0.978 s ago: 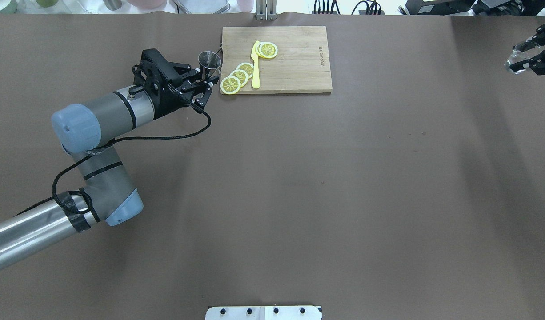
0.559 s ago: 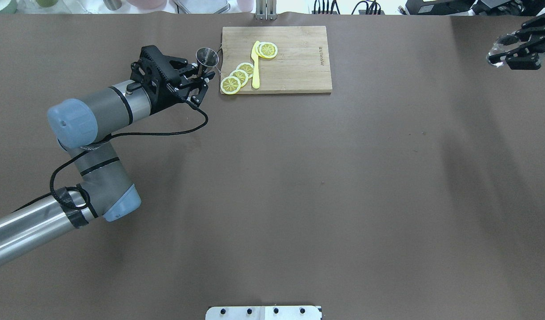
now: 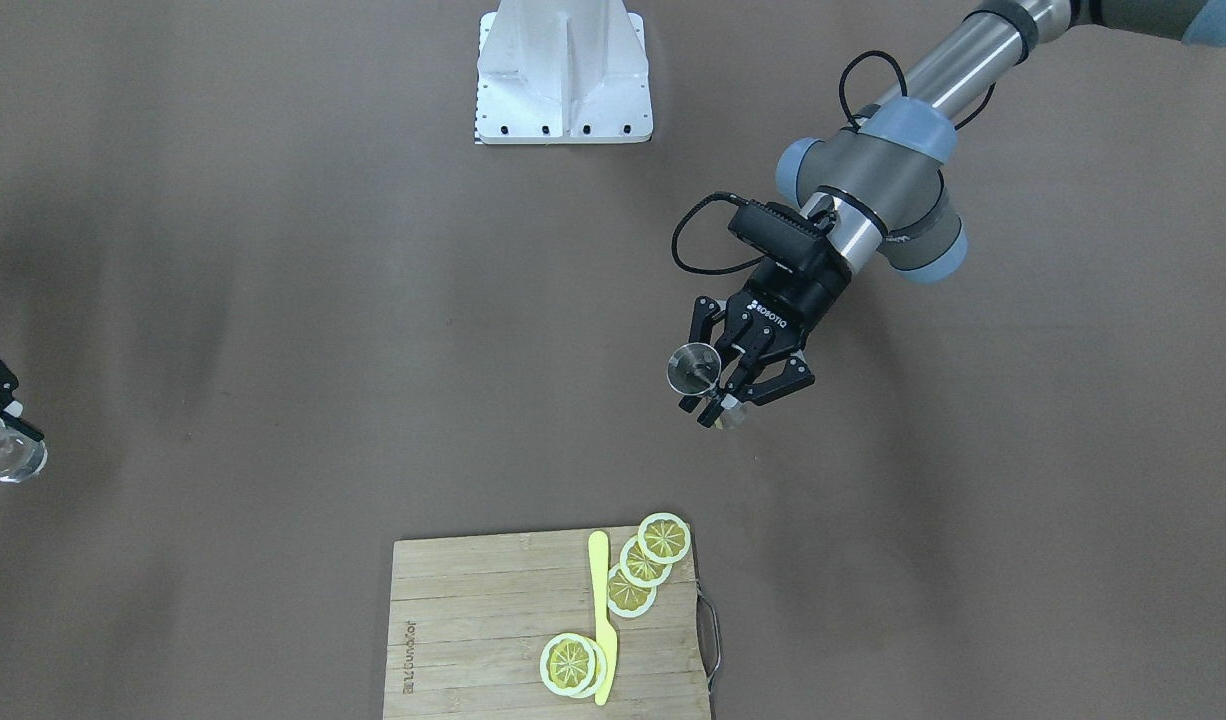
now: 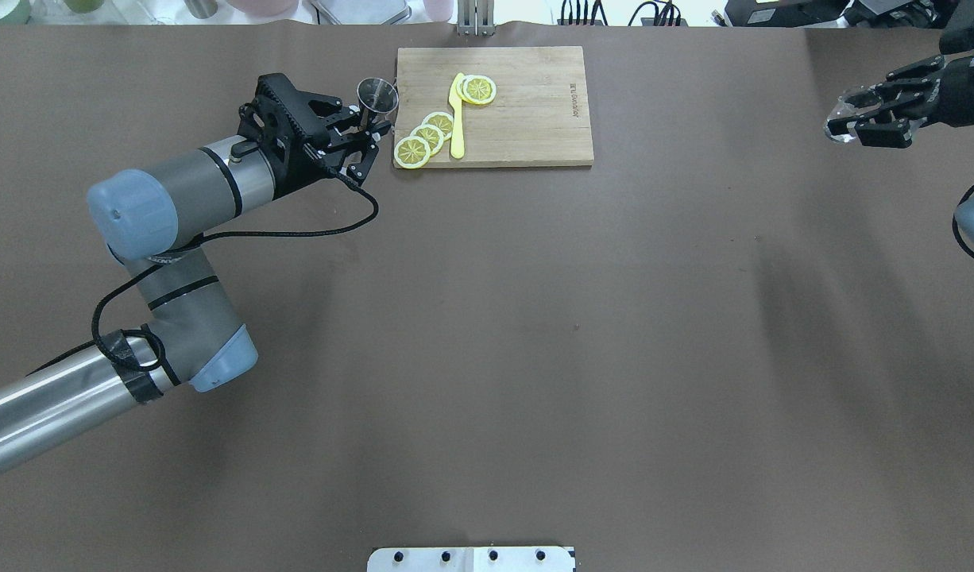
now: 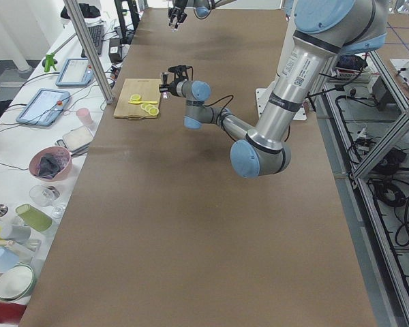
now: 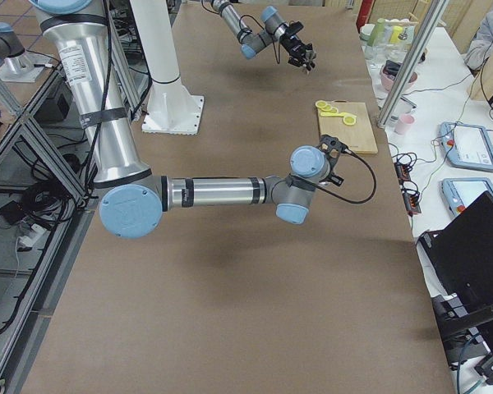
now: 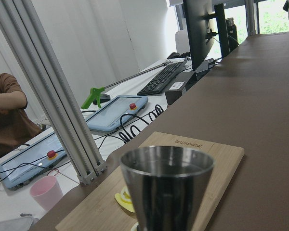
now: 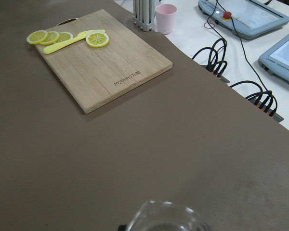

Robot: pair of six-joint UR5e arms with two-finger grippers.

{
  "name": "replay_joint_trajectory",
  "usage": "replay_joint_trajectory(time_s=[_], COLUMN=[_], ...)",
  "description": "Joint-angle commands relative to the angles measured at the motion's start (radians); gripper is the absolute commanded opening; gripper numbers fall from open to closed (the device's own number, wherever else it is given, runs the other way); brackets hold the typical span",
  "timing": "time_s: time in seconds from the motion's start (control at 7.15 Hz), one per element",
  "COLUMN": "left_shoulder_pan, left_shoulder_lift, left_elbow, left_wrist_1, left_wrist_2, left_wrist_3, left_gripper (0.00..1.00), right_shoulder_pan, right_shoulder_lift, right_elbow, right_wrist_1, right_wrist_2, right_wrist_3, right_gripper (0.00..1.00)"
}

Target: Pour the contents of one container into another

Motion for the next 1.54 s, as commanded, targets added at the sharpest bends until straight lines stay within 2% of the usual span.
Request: replay_joint_trajectory(time_s=[0.0, 0.56, 0.84, 0.98, 1.12, 1.26, 1.4], left_shoulder_pan=[0.004, 0.016, 0.017, 0.019, 0.054, 0.173, 0.23], left_shoulder_lift=[-0.004, 0.028, 0.053, 0.089, 0.144, 0.197, 0.199], left_elbow=[-0.013, -0.059, -0.072, -0.116, -0.22, -0.28, -0.282], left_wrist_1=[0.0, 0.006, 0.006, 0.019, 0.105, 0.127, 0.134], left_wrist_2=[0.006, 0.005, 0.009, 0.034, 0.222, 0.364, 0.475], left_wrist_3=[-0.003, -0.034, -0.231, -0.239, -0.244, -0.243, -0.247], left_gripper=[0.0, 0.0, 0.0, 0.0, 0.0, 0.0, 0.0], right_shoulder_pan=[-0.042, -0.098, -0.132, -0.154, -0.177, -0.189, -0.2], right_shoulder_lift=[-0.055, -0.176, -0.254, -0.259, -0.25, -0.236, -0.218], right_elbow=[0.0, 0.005, 0.06, 0.057, 0.046, 0.037, 0.009], right_wrist_1=[0.074, 0.235, 0.257, 0.274, 0.277, 0.277, 0.297], right_wrist_2=[-0.026, -0.069, -0.107, -0.155, -0.21, -0.245, -0.279], right_wrist_3=[0.047, 0.104, 0.101, 0.095, 0.095, 0.096, 0.101], right_gripper=[0.0, 0.0, 0.0, 0.0, 0.0, 0.0, 0.0])
